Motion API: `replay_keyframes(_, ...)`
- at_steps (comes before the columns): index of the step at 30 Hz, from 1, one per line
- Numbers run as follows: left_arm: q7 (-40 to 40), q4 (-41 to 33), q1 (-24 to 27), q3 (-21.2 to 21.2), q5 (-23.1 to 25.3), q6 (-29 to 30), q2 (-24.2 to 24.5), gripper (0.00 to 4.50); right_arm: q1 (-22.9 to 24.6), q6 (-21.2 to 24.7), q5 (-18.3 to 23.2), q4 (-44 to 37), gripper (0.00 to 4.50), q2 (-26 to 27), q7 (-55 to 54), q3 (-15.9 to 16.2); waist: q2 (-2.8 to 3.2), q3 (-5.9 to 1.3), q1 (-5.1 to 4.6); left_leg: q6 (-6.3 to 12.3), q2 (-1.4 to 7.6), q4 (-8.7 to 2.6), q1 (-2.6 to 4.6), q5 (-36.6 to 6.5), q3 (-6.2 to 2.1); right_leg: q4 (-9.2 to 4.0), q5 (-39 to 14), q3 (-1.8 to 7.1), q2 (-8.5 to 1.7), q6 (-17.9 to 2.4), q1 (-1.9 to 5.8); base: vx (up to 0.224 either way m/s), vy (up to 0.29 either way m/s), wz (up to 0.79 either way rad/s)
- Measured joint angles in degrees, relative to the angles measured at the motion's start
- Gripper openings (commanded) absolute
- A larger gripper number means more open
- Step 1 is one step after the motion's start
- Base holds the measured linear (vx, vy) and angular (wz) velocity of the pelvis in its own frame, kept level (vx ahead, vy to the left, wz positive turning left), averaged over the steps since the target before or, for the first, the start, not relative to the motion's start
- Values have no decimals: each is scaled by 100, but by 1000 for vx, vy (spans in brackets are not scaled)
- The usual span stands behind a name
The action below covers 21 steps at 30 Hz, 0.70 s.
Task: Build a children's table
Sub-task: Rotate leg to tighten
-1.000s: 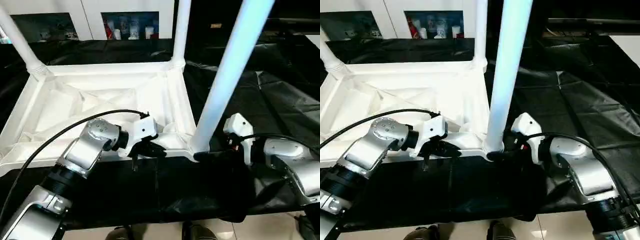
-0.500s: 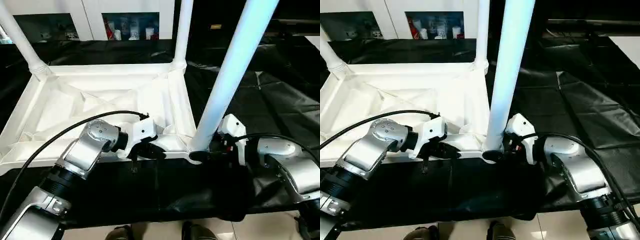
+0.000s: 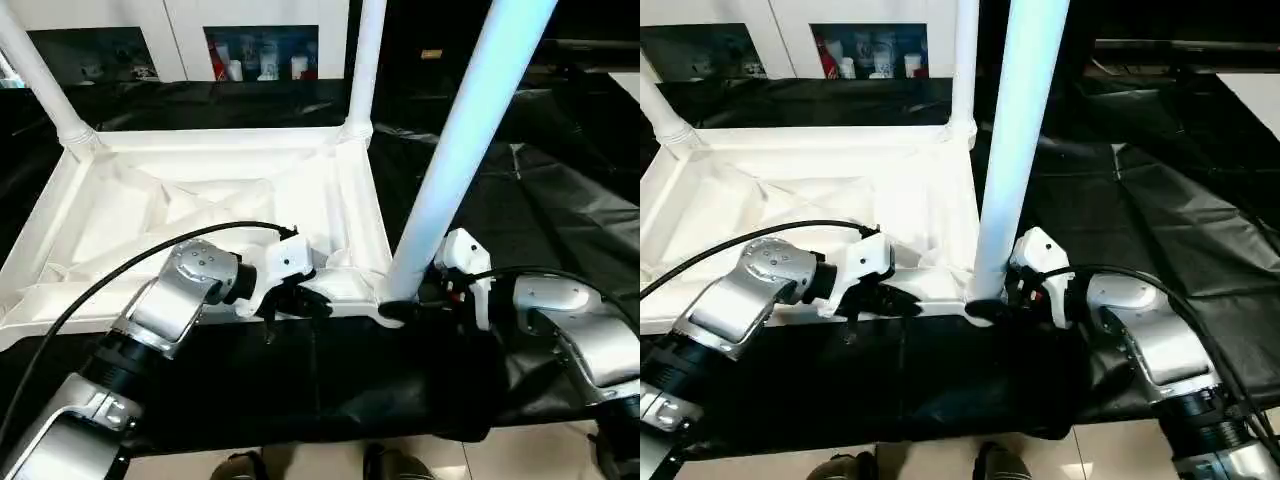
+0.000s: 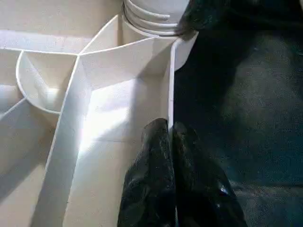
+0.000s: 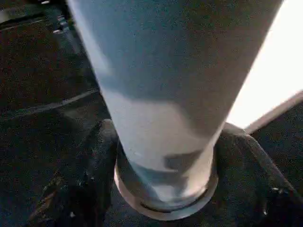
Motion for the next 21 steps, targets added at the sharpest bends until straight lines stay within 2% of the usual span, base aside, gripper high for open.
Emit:
replay_keyframes(1, 290, 239, -127, 66, 69, 9, -189, 0, -13, 64, -94, 129, 267, 325, -528, -140, -5, -3, -9, -7, 1, 16, -2, -3, -3, 1, 10, -2, 1, -12, 1, 0, 0, 0)
replay_keyframes(4, 655, 583, -293, 107, 135, 18, -455, 0, -23, 194, -174, 206, 267, 696, -1279, -321, -11, -3, -28, -4, -7, 23, -2, 1, -2, -7, 2, 8, -5, 2, 5, -22, 4, -1)
replay_keyframes(7, 1060, 1022, -590, 127, 256, 40, -754, 0, -93, 436, -350, 304, 267, 1382, -2371, -592, -40, -10, -45, 0, -8, 26, -3, 6, -4, -21, -1, 7, -5, 6, 8, 0, 0, 0)
replay_keyframes(11, 1654, 1606, -944, 155, 389, 102, -1201, 0, -373, 663, -444, 602, 267, 2308, -3864, -1019, -57, -16, -94, 0, -16, 24, -4, 7, -10, -66, -3, 5, -8, 10, 30, 0, 0, 0)
replay_keyframes(14, 1968, 2014, -1159, 171, 457, 56, -1480, 0, -604, 679, -493, 903, 267, 2697, -4677, -1262, -61, -18, -117, 0, -19, 23, 4, 6, -19, -111, -6, -1, -8, 14, 65, 0, 0, 0)
replay_keyframes(19, 2109, 2352, -1314, 167, 513, -121, -1650, 0, -759, 607, -756, 1117, 267, 2652, -4904, -1177, -61, -21, -129, 2, -39, 15, 1, 6, -18, -167, -5, 10, -17, 13, 91, 0, 0, 0)
replay_keyframes(21, 2073, 2350, -1313, 160, 518, -161, -1647, 0, -708, 512, -770, 1061, 322, 2526, -4721, -1114, -61, -22, -122, 4, -38, 14, -2, 6, -18, -167, -5, 10, -17, 13, 91, 0, 0, 0)
